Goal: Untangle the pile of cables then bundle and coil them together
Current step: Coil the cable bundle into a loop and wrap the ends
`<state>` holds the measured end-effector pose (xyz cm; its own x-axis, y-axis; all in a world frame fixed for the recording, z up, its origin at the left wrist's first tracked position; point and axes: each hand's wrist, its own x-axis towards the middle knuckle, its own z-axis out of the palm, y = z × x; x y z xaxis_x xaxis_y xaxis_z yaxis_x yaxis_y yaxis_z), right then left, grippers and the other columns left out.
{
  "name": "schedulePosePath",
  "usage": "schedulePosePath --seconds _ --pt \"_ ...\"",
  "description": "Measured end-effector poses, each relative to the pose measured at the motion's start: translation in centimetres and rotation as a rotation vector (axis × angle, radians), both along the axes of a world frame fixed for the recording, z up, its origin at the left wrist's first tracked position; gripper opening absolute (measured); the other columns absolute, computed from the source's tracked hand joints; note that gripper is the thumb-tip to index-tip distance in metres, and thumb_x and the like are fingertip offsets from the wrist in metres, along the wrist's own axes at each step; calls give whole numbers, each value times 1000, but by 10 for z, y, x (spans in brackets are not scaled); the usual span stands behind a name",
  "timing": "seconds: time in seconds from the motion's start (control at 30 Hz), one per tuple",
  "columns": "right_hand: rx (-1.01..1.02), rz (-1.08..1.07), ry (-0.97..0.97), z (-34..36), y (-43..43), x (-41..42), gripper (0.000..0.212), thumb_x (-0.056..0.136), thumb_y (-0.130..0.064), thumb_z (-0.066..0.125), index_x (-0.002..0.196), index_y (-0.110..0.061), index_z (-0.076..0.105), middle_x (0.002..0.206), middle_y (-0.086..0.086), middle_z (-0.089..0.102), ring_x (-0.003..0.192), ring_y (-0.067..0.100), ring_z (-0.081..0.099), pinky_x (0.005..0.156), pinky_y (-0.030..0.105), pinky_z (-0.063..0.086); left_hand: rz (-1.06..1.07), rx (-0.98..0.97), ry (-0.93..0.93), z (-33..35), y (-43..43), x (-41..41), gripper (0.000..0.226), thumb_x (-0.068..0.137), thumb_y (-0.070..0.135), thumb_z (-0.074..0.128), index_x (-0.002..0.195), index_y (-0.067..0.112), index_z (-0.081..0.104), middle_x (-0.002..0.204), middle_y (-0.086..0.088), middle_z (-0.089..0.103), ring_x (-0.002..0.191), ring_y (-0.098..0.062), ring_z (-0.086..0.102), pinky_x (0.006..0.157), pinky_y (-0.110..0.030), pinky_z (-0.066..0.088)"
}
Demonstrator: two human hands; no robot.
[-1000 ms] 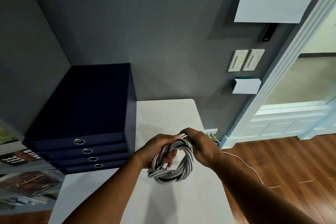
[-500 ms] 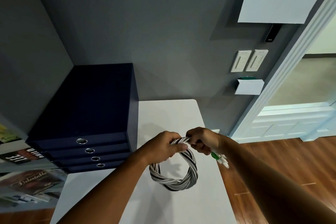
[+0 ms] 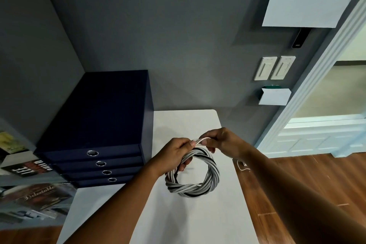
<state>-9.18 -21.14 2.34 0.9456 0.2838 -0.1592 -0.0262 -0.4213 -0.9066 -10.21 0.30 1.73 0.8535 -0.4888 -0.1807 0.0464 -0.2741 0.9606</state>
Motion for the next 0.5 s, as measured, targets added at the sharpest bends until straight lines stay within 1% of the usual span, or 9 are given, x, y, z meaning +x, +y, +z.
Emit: schedulePosePath --seconds 0.07,0.13,0.17,0.23,0.27,0.33,0.4,0.47,0.5 --pt "-20 -21 35 3 3 0 16 95 -15 61 85 -9 72 59 0 46 55 11 37 55 25 31 -2 -6 -12 2 -1 -2 33 106 33 45 93 8 62 63 -10 53 44 -16 44 48 -27 40" --pt "84 -62 137 6 5 0 15 87 -10 60 77 -2 67 56 3 35 54 15 26 54 32 17 -20 -19 -1 5 -3 -4 31 106 34 46 96 13 66 64 -11 50 44 -16 43 49 -27 40" --pt "132 -81 176 7 5 1 12 81 -11 58 75 -3 64 55 3 33 53 16 24 53 33 14 -33 -27 12 7 -4 -5 31 105 35 48 92 13 64 64 -11 49 44 -15 43 49 -28 40" --pt "203 -122 235 9 6 0 11 72 -15 49 73 -7 56 53 5 33 49 16 23 48 29 15 -67 -44 34 9 -5 -7 31 102 36 53 84 10 57 62 -8 48 45 -15 41 51 -30 39" --pt "241 -151 258 9 6 0 12 68 -17 46 74 -9 52 54 5 33 49 15 22 46 26 16 -83 -56 40 10 -6 -8 30 100 34 58 83 9 56 61 -6 48 44 -15 41 49 -29 38" --pt "322 -196 297 10 5 -2 12 67 -17 43 76 -11 48 56 4 29 51 14 17 45 22 16 -108 -81 35 12 -9 -8 27 92 24 71 89 0 58 60 -4 49 44 -14 42 44 -23 36" --pt "377 -232 292 11 6 -4 6 75 -13 42 79 -11 47 57 3 26 53 15 13 43 20 16 -111 -104 20 14 -11 -7 30 81 13 82 93 -4 61 65 -6 52 47 -14 43 42 -21 37" --pt "385 -288 248 9 11 -5 13 89 -7 39 81 -8 50 57 5 27 50 15 16 42 19 18 -97 -129 8 17 -12 -4 32 72 6 87 93 -1 64 69 -8 55 50 -15 44 42 -21 39" --pt "367 -312 206 7 13 -5 18 94 -7 40 81 -5 52 57 7 30 50 18 21 43 21 21 -91 -141 4 17 -12 -2 34 69 5 89 93 1 64 70 -9 57 51 -17 45 43 -22 40"
